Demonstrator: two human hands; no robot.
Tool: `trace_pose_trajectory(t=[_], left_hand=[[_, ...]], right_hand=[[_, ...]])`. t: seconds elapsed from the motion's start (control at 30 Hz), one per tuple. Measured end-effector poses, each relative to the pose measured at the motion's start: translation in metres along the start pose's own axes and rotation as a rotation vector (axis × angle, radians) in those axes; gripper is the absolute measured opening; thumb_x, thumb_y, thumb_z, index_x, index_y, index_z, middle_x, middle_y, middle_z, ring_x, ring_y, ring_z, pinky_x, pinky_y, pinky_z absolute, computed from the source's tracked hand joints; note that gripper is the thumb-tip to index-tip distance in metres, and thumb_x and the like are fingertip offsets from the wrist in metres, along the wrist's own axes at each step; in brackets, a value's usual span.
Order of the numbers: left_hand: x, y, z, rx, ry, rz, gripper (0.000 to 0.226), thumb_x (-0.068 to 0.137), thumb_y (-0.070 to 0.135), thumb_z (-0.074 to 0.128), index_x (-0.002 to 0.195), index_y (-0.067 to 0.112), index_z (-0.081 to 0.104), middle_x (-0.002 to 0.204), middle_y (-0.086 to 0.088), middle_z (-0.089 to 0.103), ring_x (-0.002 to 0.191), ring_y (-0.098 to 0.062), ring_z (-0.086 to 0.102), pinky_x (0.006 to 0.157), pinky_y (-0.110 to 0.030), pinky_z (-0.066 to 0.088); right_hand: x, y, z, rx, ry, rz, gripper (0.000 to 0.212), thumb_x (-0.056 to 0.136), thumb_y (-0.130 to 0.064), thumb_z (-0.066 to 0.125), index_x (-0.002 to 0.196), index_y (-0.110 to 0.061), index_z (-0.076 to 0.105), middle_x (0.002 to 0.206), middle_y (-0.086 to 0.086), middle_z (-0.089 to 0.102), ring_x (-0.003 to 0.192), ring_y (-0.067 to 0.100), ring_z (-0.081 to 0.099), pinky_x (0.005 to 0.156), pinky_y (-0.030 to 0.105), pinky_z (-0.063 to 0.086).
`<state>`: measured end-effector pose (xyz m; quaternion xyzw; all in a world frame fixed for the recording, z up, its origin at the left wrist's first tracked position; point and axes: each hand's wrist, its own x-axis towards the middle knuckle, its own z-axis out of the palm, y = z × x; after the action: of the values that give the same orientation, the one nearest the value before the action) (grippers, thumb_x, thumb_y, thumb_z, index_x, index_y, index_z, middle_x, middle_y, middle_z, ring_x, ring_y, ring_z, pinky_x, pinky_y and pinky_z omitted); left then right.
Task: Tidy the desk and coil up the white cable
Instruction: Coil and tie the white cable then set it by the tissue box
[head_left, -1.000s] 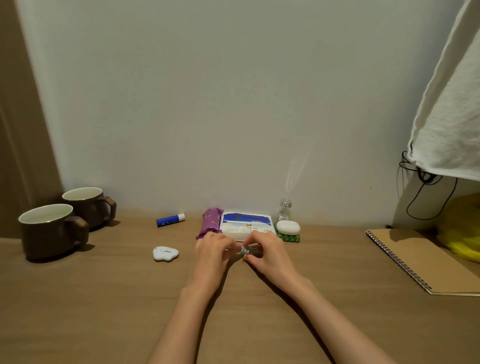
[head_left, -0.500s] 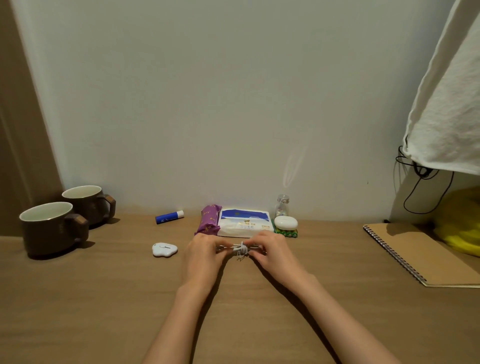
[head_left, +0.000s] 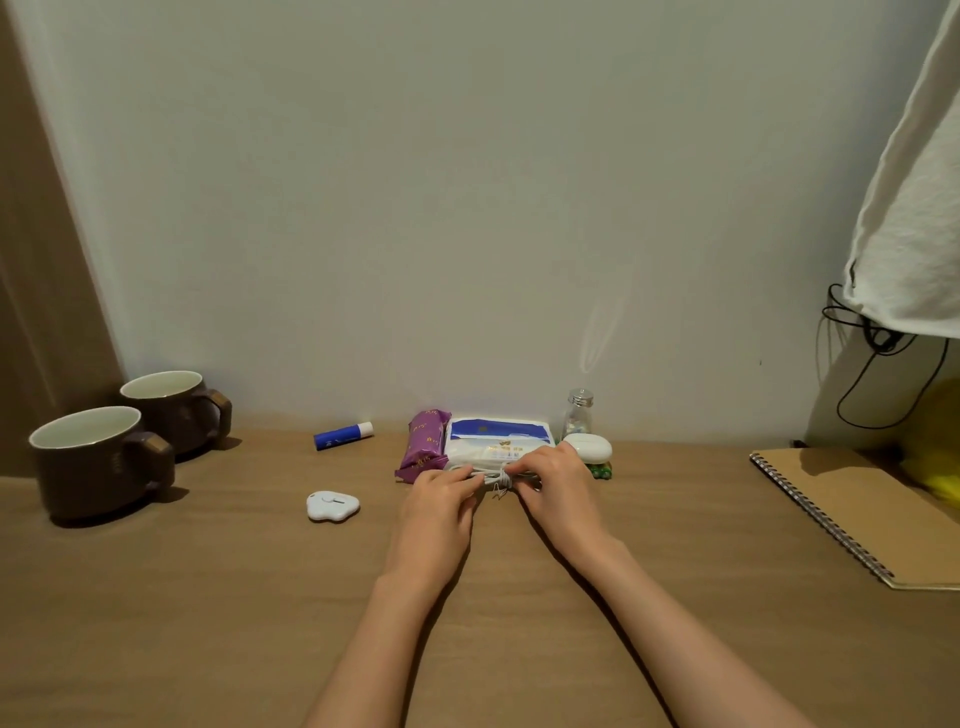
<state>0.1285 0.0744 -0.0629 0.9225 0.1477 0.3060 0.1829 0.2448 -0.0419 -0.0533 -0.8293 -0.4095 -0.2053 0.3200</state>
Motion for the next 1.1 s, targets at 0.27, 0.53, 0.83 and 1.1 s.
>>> trace_pose_trajectory(t=[0.27, 0.53, 0.83, 1.1], left_hand=[[-0.003, 0.002, -0.007, -0.07, 0.025, -0.032, 0.028, 0.09, 0.022, 0.057, 0.116, 0.03, 0.066, 0.133, 0.009, 0.054, 0.124, -0.012, 0.042, 0.104, -0.03, 0.037], [-0.018, -0.029, -0.061, -0.071, 0.148, -0.03, 0.022, 0.087, 0.022, 0.062, 0.108, 0.028, 0.067, 0.107, 0.009, 0.063, 0.105, -0.012, 0.052, 0.085, -0.026, 0.045], [-0.038, -0.106, -0.092, -0.101, -0.058, -0.246, 0.063, 0.079, 0.048, 0.067, 0.136, 0.034, 0.044, 0.135, 0.01, 0.049, 0.126, -0.01, 0.039, 0.1, -0.031, 0.038], [-0.031, -0.118, -0.087, -0.117, -0.071, -0.193, 0.055, 0.082, 0.042, 0.065, 0.133, 0.032, 0.049, 0.129, 0.011, 0.057, 0.119, -0.007, 0.045, 0.101, -0.035, 0.042]], right_hand=[[-0.009, 0.001, -0.003, -0.058, 0.019, -0.058, 0.028, 0.077, -0.017, 0.071, 0.102, -0.028, 0.071, 0.099, -0.013, 0.068, 0.092, 0.009, 0.043, 0.08, 0.027, 0.035], [-0.007, -0.027, -0.014, 0.019, 0.078, -0.116, 0.024, 0.081, -0.022, 0.062, 0.103, -0.029, 0.07, 0.103, -0.015, 0.068, 0.095, 0.016, 0.051, 0.079, 0.031, 0.036], [0.034, -0.104, 0.008, 0.028, -0.193, -0.201, 0.029, 0.095, -0.026, 0.051, 0.122, -0.027, 0.06, 0.124, -0.008, 0.06, 0.116, 0.012, 0.046, 0.099, 0.032, 0.036], [0.089, -0.136, 0.082, -0.097, -0.443, -0.24, 0.034, 0.093, -0.027, 0.057, 0.127, -0.021, 0.059, 0.12, 0.006, 0.065, 0.11, 0.026, 0.056, 0.088, 0.038, 0.048]])
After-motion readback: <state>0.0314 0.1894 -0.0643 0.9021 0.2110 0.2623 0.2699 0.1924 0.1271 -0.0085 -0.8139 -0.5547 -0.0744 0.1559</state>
